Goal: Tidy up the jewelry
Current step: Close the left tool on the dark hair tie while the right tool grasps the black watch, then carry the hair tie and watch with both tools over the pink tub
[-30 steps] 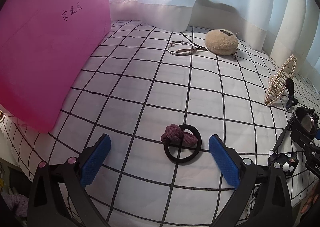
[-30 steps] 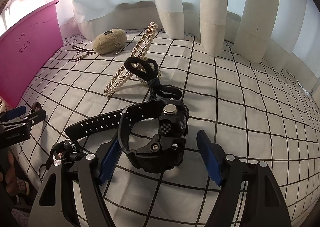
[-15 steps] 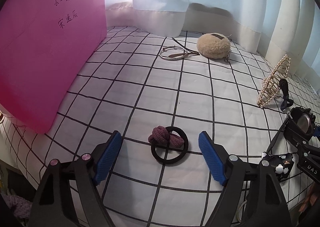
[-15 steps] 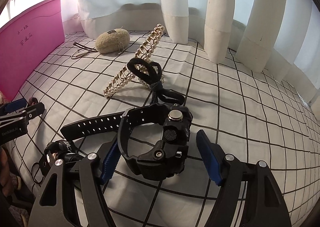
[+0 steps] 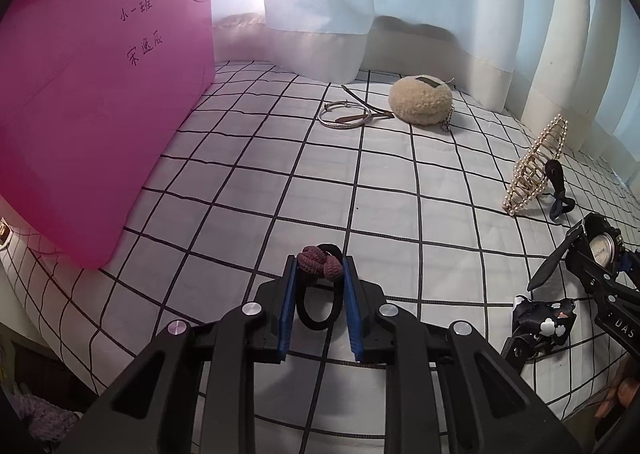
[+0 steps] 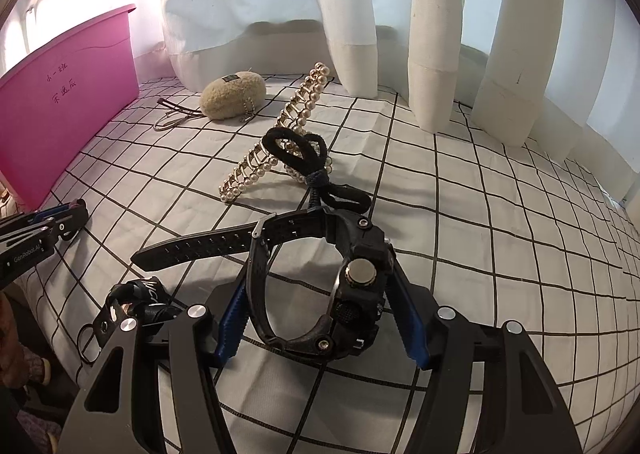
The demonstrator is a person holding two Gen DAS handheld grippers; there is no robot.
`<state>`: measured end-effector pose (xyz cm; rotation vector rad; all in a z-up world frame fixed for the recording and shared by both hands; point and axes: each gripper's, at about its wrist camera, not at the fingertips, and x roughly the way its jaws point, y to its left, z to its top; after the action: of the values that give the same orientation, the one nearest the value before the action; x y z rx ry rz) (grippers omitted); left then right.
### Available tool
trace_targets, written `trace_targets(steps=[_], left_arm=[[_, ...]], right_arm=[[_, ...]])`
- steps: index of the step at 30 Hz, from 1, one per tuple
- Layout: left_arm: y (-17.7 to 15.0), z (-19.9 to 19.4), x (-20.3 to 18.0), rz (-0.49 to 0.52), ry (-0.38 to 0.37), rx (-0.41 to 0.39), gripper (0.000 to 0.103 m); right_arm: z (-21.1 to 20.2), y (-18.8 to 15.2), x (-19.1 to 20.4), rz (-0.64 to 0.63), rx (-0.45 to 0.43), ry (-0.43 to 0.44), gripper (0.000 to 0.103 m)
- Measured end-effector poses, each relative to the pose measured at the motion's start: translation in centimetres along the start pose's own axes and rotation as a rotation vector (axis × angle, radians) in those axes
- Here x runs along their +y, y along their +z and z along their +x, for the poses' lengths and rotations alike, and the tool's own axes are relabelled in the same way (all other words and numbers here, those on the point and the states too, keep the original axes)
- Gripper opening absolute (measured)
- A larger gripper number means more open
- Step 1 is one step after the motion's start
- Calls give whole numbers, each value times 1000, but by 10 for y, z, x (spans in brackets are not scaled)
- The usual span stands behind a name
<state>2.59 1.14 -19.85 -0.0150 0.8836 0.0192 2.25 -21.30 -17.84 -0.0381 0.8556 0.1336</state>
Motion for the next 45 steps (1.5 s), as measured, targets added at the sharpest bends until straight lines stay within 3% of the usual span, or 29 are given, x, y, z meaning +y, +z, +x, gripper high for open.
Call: trace_targets(steps=[13,20,26,36,45], left_arm=[[9,-46,-9,-27,-4,-29,22],[35,-113,-18,-57,-3,-74,22],[60,-180,-11,-104,35,-155,22],[89,-248,48,-198,142,-275,22],[120,-253,152,-228,222,-323,22]], right_arm=[[-49,11,-28,60,-22,38,61],[-102,41,-33,12,-47,89,61],[-150,82,-25,-26,-135,181,61],[-180,149,46,-130,-251,350,61],[-163,216,161,-159,-286,497,61]])
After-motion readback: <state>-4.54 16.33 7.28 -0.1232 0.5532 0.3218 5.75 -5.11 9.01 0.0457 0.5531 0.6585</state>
